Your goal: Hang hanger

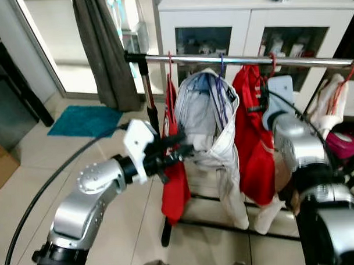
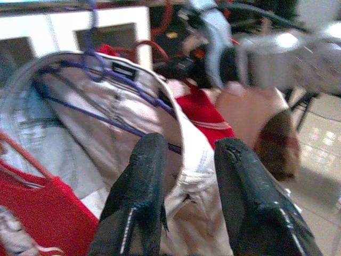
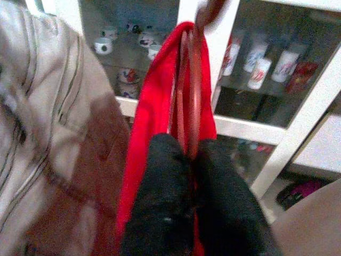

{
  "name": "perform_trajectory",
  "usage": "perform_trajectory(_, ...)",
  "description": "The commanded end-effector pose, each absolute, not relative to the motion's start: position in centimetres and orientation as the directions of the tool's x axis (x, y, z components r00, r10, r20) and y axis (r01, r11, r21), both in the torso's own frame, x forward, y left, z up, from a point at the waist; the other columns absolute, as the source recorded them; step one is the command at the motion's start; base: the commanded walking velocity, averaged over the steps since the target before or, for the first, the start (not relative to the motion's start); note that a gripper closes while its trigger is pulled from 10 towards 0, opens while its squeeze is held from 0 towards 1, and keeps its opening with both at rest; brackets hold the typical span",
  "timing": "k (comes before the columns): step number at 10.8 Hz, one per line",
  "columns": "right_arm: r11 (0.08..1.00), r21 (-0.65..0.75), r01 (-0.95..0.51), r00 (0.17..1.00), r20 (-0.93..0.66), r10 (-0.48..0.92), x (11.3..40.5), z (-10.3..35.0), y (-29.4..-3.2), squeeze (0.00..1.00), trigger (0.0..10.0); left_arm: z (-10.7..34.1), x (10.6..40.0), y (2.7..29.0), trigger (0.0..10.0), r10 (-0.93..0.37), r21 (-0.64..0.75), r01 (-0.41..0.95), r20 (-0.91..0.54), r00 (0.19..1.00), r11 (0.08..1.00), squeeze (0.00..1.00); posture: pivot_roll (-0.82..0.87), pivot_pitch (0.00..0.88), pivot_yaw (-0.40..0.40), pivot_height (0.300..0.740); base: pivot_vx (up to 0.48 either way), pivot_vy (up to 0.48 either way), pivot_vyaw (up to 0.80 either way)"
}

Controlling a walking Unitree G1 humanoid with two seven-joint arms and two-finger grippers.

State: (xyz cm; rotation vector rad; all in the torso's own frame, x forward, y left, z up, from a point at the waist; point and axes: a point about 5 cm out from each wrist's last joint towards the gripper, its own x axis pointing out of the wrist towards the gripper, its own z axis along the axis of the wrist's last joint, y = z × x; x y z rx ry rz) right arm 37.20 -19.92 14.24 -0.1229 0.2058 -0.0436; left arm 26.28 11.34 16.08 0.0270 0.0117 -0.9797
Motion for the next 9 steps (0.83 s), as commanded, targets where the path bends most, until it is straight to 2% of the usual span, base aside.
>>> perform_trajectory(1,0.997,-0.074,0.02,0.994,-0.108,-0.028,37.0,15.7,-19.9,1.0,10.0,16.0,26.2,11.3,10.0,-0.825,0.012,0.826,-0.012,0.564,0.564,0.0,0.08,0.0,0.08,0.723,0.0,0.0,0.0)
perform_trajectory(2,0.998,-0.048,-0.028,0.999,-0.028,0.027,35.6,16.7,-19.7,1.0,10.0,15.6,26.3,11.3,10.0,-0.8,0.003,0.8,-0.026,0.6,0.6,0.0,0.08,0.0,0.086,0.723,0.0,0.0,0.0)
perform_trajectory(4,0.997,-0.019,-0.071,0.997,0.028,0.071,34.1,17.4,-19.2,1.0,10.0,15.4,26.9,11.7,10.0,-0.748,0.021,0.748,-0.027,0.663,0.663,0.0,0.07,0.0,0.07,0.723,0.0,0.0,0.0)
perform_trajectory(5,0.997,0.019,-0.079,0.994,0.075,0.077,32.9,18.1,-19.0,1.0,10.0,15.5,27.4,12.2,10.0,-0.699,0.029,0.698,-0.006,0.715,0.715,0.0,0.06,0.0,0.078,0.723,0.0,0.0,0.0)
perform_trajectory(6,0.986,0.066,-0.152,0.974,0.182,0.138,29.5,19.4,-18.0,1.0,10.0,16.0,28.4,12.9,10.0,-0.569,0.011,0.569,0.053,0.821,0.822,0.0,0.06,0.0,0.083,0.723,0.0,0.0,0.0)
perform_trajectory(7,0.981,0.053,-0.185,0.963,0.209,0.17,28.2,19.4,-17.6,1.0,10.0,15.9,28.3,12.7,10.0,-0.558,0.004,0.559,0.055,0.828,0.829,0.0,0.06,0.0,0.095,0.723,0.0,-0.337,0.0)
perform_trajectory(9,0.979,0.043,-0.201,0.955,0.231,0.186,27.5,19.3,-17.2,1.0,10.0,15.8,28.1,12.3,10.0,-0.571,0.004,0.572,0.049,0.819,0.82,0.0,0.05,0.0,0.1,0.723,0.0,-0.353,0.0)
